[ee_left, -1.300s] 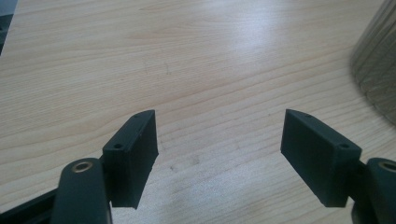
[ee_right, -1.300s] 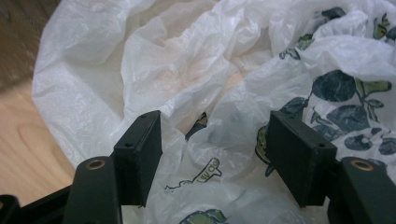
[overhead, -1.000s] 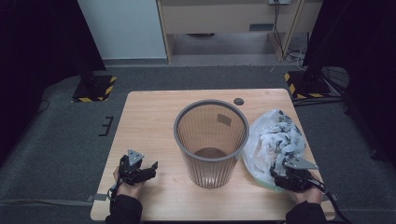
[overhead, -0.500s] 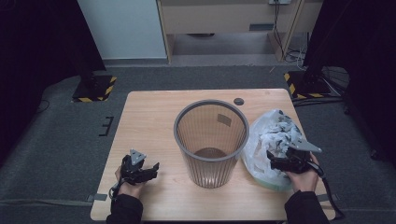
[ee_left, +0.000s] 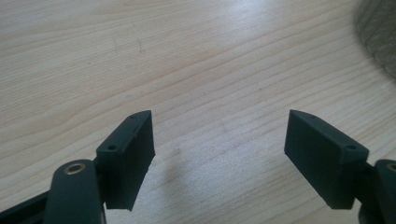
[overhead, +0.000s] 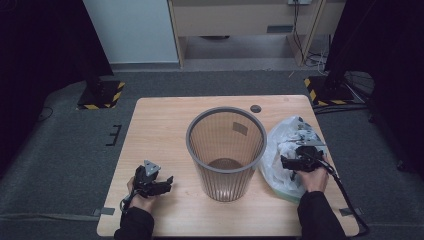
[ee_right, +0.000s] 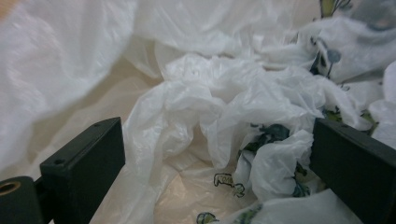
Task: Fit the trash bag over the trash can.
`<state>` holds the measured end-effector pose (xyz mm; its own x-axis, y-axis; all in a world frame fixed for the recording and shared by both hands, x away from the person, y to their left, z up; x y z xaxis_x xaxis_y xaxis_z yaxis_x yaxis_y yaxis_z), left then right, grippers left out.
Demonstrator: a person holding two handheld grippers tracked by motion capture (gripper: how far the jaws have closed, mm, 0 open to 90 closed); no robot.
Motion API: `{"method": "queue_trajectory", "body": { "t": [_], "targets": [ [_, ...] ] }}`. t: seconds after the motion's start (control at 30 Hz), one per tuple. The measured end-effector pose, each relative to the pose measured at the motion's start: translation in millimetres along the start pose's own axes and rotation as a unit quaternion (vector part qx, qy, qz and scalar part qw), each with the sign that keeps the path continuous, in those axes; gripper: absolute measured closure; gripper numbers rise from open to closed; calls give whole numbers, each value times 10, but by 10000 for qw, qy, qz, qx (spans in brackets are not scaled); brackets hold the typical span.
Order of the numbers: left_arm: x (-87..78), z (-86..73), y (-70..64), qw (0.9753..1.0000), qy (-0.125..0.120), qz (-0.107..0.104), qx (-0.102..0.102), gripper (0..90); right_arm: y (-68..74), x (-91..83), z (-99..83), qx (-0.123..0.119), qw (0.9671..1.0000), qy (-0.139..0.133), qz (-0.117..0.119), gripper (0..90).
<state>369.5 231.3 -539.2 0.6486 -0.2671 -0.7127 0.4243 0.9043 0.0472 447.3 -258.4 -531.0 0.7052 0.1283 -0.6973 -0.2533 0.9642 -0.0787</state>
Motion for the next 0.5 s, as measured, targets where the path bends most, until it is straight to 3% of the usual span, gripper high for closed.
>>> {"method": "queue_trajectory", "body": {
  "t": [0.17, 0.3, 0.5],
  "targets": [
    [71, -7, -31, 9998, 153, 1, 118, 226, 10, 110, -68, -48, 9998, 179, -55, 57],
    [110, -3, -64, 9995, 228, -20, 202, 220, -2, 154, -124, 19, 9999, 158, -60, 88],
    [133, -16, -77, 9992, 304, -22, 253, 213, 19, 181, -206, -73, 9999, 52, -111, 224]
  ]
}}
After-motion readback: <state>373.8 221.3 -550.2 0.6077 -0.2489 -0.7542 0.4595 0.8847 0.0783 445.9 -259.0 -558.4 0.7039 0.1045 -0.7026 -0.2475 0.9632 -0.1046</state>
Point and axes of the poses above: each handheld gripper's, and its own axes: x roughly forward along the jaws, z roughly out of its top, y roughly to its left, the point moved 4 cm from there along x, roughly forward along the jaws, and after that the axes turned 2 degrees about -z, right-handed, at the moved point
